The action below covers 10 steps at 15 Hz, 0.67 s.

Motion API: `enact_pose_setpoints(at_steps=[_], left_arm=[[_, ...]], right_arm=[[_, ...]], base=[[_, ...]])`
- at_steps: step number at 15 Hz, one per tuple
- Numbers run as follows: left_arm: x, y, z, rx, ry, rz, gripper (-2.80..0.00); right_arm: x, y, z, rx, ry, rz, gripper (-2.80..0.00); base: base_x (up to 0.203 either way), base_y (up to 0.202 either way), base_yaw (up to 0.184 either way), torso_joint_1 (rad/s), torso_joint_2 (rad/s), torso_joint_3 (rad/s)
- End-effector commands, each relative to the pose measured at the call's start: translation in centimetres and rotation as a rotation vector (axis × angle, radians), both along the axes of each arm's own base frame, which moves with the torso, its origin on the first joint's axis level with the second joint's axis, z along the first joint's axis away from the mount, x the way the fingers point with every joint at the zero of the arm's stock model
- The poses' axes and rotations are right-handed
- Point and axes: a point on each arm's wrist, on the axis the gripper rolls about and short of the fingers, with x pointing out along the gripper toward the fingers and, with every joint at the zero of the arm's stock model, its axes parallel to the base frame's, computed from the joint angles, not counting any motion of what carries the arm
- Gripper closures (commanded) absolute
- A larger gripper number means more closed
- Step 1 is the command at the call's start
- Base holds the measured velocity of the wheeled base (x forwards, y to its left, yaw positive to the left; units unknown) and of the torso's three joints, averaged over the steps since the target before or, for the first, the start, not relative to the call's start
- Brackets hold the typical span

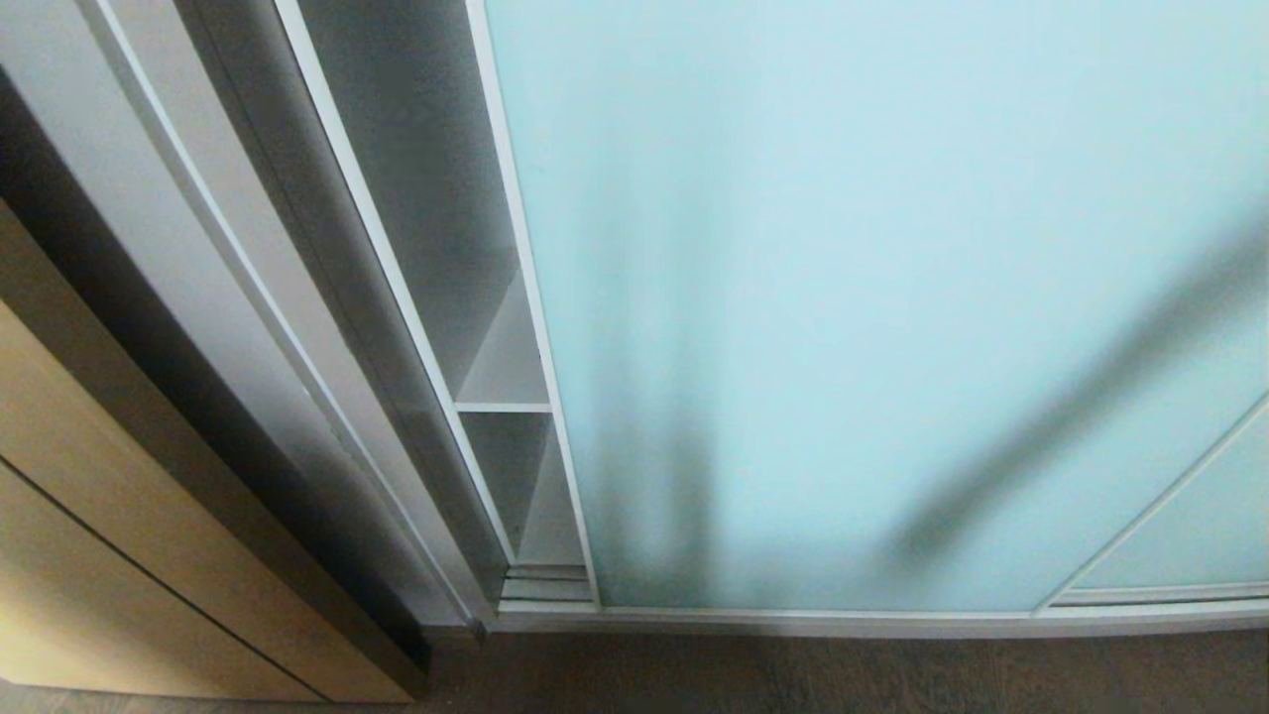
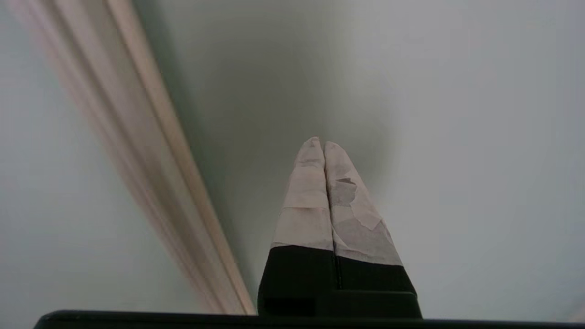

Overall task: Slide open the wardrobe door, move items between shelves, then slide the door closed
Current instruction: Close the door

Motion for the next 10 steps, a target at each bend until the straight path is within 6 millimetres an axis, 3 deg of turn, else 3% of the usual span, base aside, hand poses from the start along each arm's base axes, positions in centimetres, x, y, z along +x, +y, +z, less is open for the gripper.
enact_pose_setpoints(at_steps=[1, 10], left_arm=[[0.0, 0.0, 0.0, -0.001, 0.002, 0.000, 0.00], [0.0, 0.0, 0.0, -0.001, 0.002, 0.000, 0.00]], right_arm=[[0.6, 0.5, 0.0, -0.007, -0.005, 0.019, 0.00], [3.2, 3.1, -0.5, -0.067, -0.063, 0.100, 0.00]], base=[[0.000, 0.000, 0.000, 0.000, 0.00, 0.000], [0.000, 0.000, 0.000, 0.000, 0.00, 0.000]])
